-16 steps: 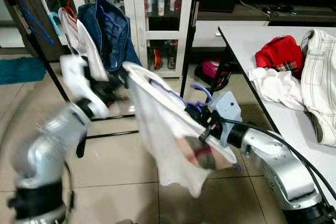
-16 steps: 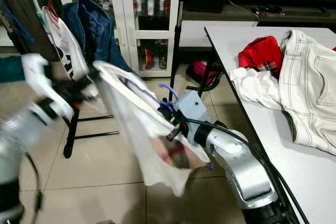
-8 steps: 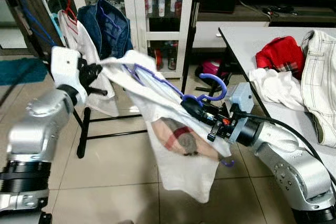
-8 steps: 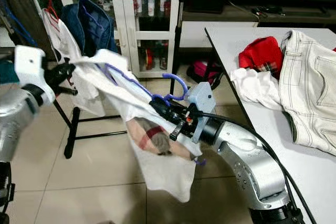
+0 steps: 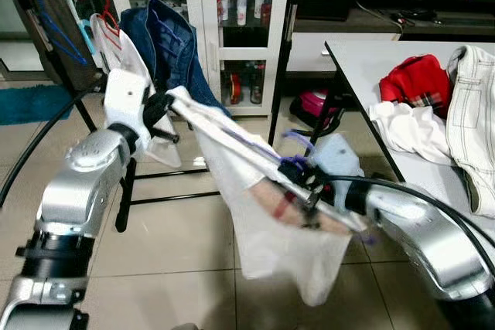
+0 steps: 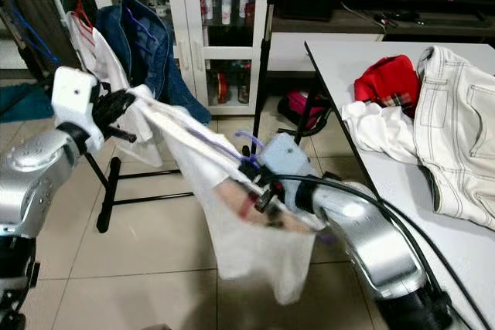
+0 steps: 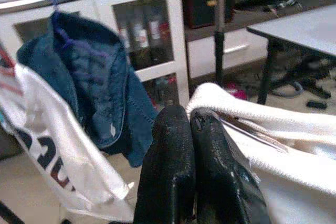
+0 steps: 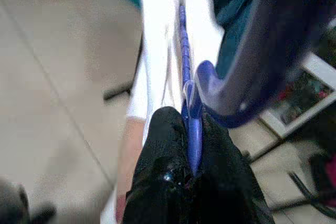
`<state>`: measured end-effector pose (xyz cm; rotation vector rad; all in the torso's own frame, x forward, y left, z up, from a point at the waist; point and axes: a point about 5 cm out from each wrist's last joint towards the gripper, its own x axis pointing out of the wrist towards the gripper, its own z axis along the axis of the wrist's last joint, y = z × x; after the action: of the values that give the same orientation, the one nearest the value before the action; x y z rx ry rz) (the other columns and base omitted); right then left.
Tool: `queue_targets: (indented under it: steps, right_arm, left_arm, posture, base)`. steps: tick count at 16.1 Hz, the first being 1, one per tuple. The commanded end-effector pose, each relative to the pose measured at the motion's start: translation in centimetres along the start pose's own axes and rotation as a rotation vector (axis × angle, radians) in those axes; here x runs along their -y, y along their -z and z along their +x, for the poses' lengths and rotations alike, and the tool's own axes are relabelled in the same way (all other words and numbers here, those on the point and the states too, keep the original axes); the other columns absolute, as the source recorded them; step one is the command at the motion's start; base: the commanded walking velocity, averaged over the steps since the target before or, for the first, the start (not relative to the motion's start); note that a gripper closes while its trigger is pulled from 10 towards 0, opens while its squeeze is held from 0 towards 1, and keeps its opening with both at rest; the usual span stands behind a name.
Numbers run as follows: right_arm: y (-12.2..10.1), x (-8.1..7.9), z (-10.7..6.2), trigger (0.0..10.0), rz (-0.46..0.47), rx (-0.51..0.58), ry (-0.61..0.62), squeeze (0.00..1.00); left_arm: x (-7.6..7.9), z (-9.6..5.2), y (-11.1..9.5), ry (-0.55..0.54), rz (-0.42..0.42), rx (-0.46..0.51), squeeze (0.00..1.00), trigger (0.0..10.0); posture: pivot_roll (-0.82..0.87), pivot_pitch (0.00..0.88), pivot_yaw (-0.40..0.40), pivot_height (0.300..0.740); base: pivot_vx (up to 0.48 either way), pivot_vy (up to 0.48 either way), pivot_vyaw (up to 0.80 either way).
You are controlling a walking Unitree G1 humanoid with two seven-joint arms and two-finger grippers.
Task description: Hang hanger
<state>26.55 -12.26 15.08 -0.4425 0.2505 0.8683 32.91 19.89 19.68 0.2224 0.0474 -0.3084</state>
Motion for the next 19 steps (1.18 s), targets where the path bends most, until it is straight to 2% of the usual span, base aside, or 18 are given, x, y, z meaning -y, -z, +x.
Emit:
queue_targets:
  steps: [1, 2, 3, 4, 5, 6, 7, 8, 9, 10, 11, 12, 13, 14, 16, 17, 18, 19]
  right_arm:
    - [1.0, -0.1, 0.1, 0.0, -0.03, -0.098, -0.033, 0.0]
    - [1.0, -0.4, -0.1, 0.0, -0.072, -0.11, -0.102, 0.0]
    - [0.9, -0.6, -0.3, 0.0, -0.074, -0.094, -0.134, 0.0]
    - [0.2, -0.6, -1.4, 0.0, -0.017, 0.008, -0.184, 0.0]
    - [-0.1, 0.1, -2.2, 0.0, 0.033, 0.057, -0.158, 0.0]
    - [-0.3, 0.3, -2.7, 0.0, 0.052, 0.082, -0.156, 0.0]
    - [-0.8, 0.6, -3.6, 0.0, 0.087, 0.135, -0.181, 0.0]
    - [-1.0, 0.6, -3.8, 0.0, 0.1, 0.152, -0.194, 0.0]
    - [-1.3, 0.6, -4.3, 0.0, 0.127, 0.183, -0.225, 0.0]
    - [-1.1, 0.4, -4.3, 0.0, 0.138, 0.177, -0.226, 0.0]
    - [0.0, 0.5, -3.6, 0.0, 0.151, 0.087, -0.166, 0.0]
    - [0.5, 0.6, -3.4, 0.0, 0.157, 0.049, -0.136, 0.0]
    - [0.9, 0.7, -2.9, 0.0, 0.176, 0.043, -0.068, 0.0]
    - [0.7, 0.8, -2.7, 0.0, 0.199, 0.065, -0.058, 0.0]
    - [-0.9, 0.3, -2.7, 0.0, 0.222, 0.181, -0.119, 0.0]
    - [-1.1, 0.3, -2.6, 0.0, 0.23, 0.195, -0.123, 0.0]
    - [-0.1, 0.2, -2.6, 0.0, 0.123, 0.074, -0.13, 0.0]
    - [1.8, 0.3, -2.6, 0.0, -0.023, -0.097, -0.127, 0.0]
  left_arm:
    - [-0.7, 0.1, -0.7, -0.023, 0.076, -0.011, 0.0, 0.0]
    - [-1.0, 0.3, -0.2, -0.03, 0.123, -0.055, 0.0, 0.0]
    - [-1.3, 0.4, 0.1, -0.045, 0.143, -0.073, 0.0, 0.0]
    - [-2.6, 0.3, 1.0, -0.108, 0.192, -0.14, 0.0, 0.0]
    - [-3.5, 0.0, 2.1, -0.143, 0.233, -0.197, 0.0, 0.0]
    - [-3.9, -0.2, 2.8, -0.154, 0.24, -0.227, 0.0, 0.0]
    - [-4.5, -0.7, 4.5, -0.178, 0.238, -0.286, 0.0, 0.0]
    - [-4.7, -0.8, 5.2, -0.186, 0.235, -0.306, 0.0, 0.0]
    - [-4.8, -1.2, 6.7, -0.197, 0.225, -0.344, 0.0, 0.0]
    - [-3.8, -1.2, 7.4, -0.15, 0.174, -0.33, 0.0, 0.0]
    - [-1.7, -0.7, 7.0, -0.062, 0.102, -0.264, 0.0, 0.0]
    - [-1.1, -0.6, 6.6, -0.042, 0.071, -0.228, 0.0, 0.0]
    - [1.3, -0.4, 5.2, 0.031, -0.069, -0.118, 0.0, 0.0]
    - [1.6, -0.5, 5.2, 0.041, -0.086, -0.115, 0.0, 0.0]
    - [0.6, -1.1, 7.2, -0.051, -0.047, -0.198, 0.0, 0.0]
    - [0.4, -1.2, 7.4, -0.065, -0.049, -0.208, 0.0, 0.0]
    - [-0.7, -1.6, 7.7, -0.112, 0.026, -0.238, 0.0, 0.0]
    - [-1.3, -1.6, 7.0, -0.122, 0.093, -0.235, 0.0, 0.0]
  posture:
    - [-0.08, 0.0, 0.019, 0.74]
    - [-0.08, 0.0, 0.017, 0.74]
    - [-0.08, 0.0, 0.015, 0.74]
    - [-0.08, 0.0, 0.006, 0.74]
    - [-0.09, 0.0, 0.002, 0.74]
    - [-0.09, 0.0, 0.002, 0.74]
    - [-0.1, 0.0, 0.004, 0.74]
    - [-0.1, 0.0, 0.004, 0.74]
    - [-0.1, 0.0, 0.008, 0.74]
    - [-0.11, 0.0, 0.01, 0.74]
    - [-0.11, 0.0, 0.01, 0.74]
    - [-0.11, 0.0, 0.01, 0.74]
    - [-0.1, 0.0, 0.004, 0.74]
    - [-0.1, 0.0, 0.004, 0.74]
    - [-0.1, 0.0, 0.003, 0.74]
    - [-0.1, 0.0, 0.003, 0.74]
    - [-0.1, 0.0, -0.001, 0.74]
    - [-0.1, 0.0, 0.004, 0.74]
  base:
    - [0.0, 0.0, 0.0]
    - [0.0, 0.0, 0.0]
    - [0.0, 0.0, 0.0]
    - [0.0, 0.0, 0.0]
    - [0.0, 0.0, 0.0]
    - [0.0, 0.0, 0.0]
    - [0.0, 0.0, 0.0]
    - [0.0, 0.0, 0.0]
    - [0.0, 0.0, 0.0]
    - [0.0, 0.0, 0.0]
    - [0.0, 0.0, 0.0]
    - [0.0, 0.0, 0.0]
    - [0.0, 0.0, 0.0]
    - [0.0, 0.0, 0.0]
    - [0.0, 0.0, 0.0]
    - [0.0, 0.0, 0.0]
    - [0.0, 0.0, 0.0]
    - [0.0, 0.0, 0.0]
